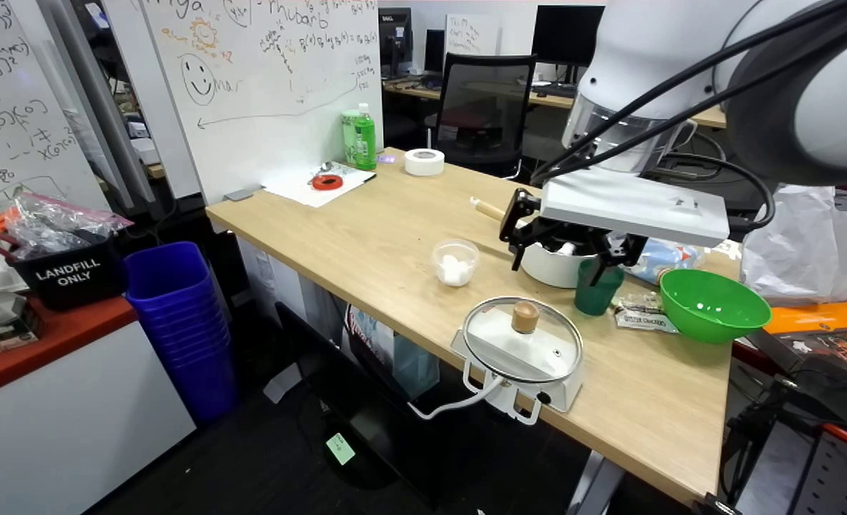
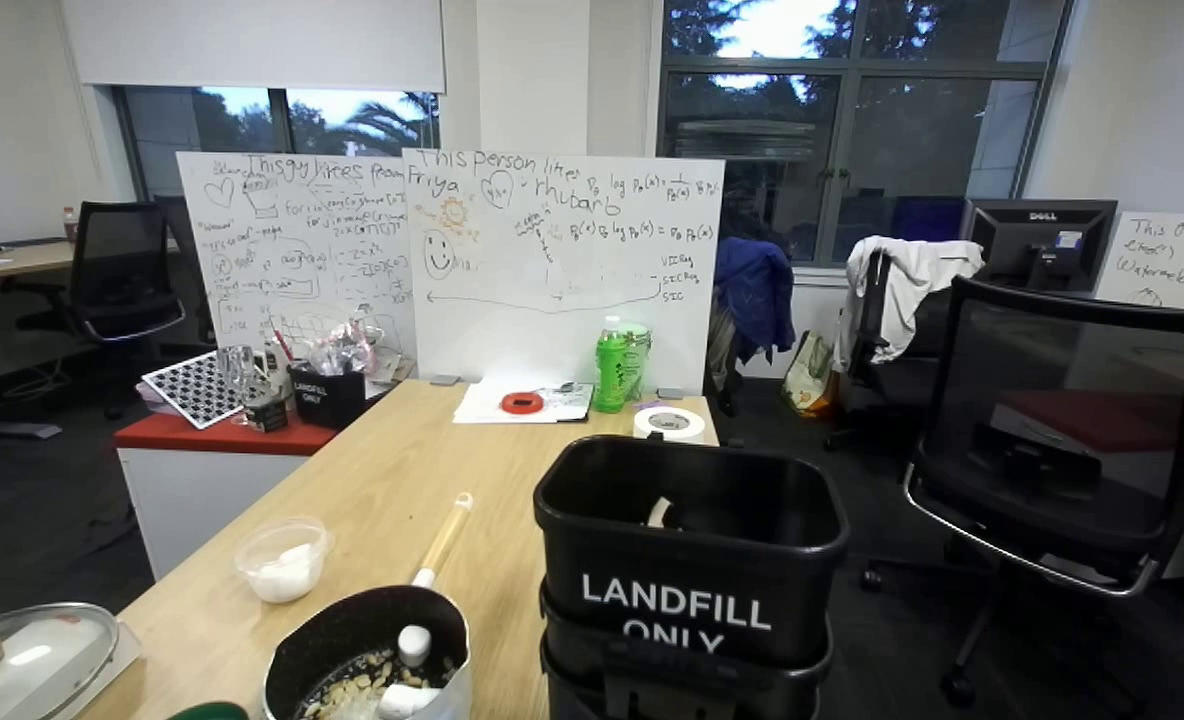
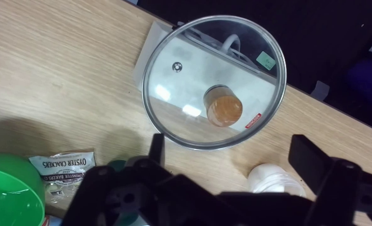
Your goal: Put the glass lid on top of the white object
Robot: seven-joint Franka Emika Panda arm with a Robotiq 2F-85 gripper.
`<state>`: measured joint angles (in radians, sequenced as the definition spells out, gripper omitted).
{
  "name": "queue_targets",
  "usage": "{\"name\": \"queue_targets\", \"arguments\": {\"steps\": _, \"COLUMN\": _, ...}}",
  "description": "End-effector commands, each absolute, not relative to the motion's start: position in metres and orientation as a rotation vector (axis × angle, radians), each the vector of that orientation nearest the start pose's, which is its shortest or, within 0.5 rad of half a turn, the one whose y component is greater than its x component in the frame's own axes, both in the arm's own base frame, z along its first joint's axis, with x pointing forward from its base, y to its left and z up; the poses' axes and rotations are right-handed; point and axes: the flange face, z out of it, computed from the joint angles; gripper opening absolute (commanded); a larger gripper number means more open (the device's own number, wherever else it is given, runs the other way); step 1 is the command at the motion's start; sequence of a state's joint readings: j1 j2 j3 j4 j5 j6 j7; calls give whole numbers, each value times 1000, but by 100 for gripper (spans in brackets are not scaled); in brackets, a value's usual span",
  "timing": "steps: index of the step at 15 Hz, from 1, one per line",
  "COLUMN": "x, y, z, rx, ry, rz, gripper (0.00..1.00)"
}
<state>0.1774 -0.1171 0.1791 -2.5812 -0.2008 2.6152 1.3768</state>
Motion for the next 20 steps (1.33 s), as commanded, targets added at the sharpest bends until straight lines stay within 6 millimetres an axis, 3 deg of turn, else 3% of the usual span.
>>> {"name": "queue_targets", "arguments": {"steps": 1, "x": 419, "y": 157, "z": 317, "rx": -2824, "ry": 1268, "rz": -295, "gripper": 100}}
{"name": "queue_targets", "arguments": {"steps": 20, "x": 421, "y": 160, "z": 316, "rx": -2824, "ry": 1285, "rz": -306, "gripper": 100}}
